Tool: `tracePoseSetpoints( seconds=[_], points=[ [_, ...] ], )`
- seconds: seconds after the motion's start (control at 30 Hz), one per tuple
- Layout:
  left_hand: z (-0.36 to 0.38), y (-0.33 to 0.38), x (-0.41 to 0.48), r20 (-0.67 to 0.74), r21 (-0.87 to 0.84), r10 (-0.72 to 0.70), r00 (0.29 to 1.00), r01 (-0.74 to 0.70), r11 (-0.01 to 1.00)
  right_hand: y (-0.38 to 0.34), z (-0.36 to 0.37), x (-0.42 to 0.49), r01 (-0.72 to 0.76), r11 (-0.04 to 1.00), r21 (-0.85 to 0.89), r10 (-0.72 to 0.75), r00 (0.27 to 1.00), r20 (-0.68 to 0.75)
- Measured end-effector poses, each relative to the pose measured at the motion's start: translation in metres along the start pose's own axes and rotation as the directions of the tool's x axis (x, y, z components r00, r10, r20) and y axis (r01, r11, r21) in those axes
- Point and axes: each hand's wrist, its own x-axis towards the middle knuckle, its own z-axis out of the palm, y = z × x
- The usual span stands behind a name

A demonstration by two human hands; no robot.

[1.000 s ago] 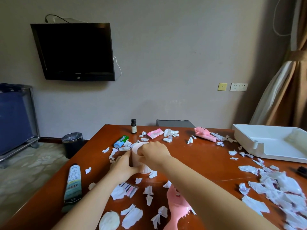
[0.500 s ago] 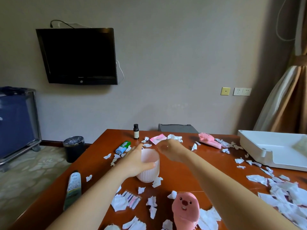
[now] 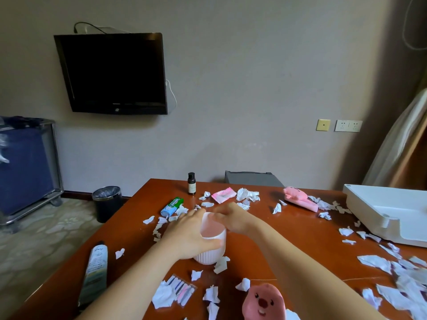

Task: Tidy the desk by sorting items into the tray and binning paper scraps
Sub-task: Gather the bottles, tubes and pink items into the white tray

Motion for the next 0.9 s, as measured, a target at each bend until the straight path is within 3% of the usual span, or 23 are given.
tracePoseSetpoints(
  seconds=[0.13, 0.33, 0.57, 0.9],
  points=[
    [0.008, 0.011, -0.01, -0.112, 0.087, -0.02, 0.993, 0.03, 0.996, 0.003, 0.0, -0.006, -0.007, 0.998, 0.064, 0.006, 1.0, 0.005],
    [0.002, 0.011, -0.019, -0.118, -0.044, -0.012, 0.993, 0.007, 0.999, -0.01, -0.001, -0.017, 0.029, 0.996, -0.079, -0.03, 0.999, -0.01],
    [-0.044, -0.02, -0.024, -0.28, 0.048, 0.068, 0.958, -0.057, 0.997, -0.063, 0.001, -0.013, 0.168, 0.986, -0.022, -0.169, 0.979, -0.112],
    [-0.087, -0.102, -0.02, -0.381, 0.014, -0.071, 0.922, 0.082, 0.997, -0.13, 0.058, 0.044, 0.187, 0.98, 0.061, -0.185, 0.982, -0.037]
  ],
)
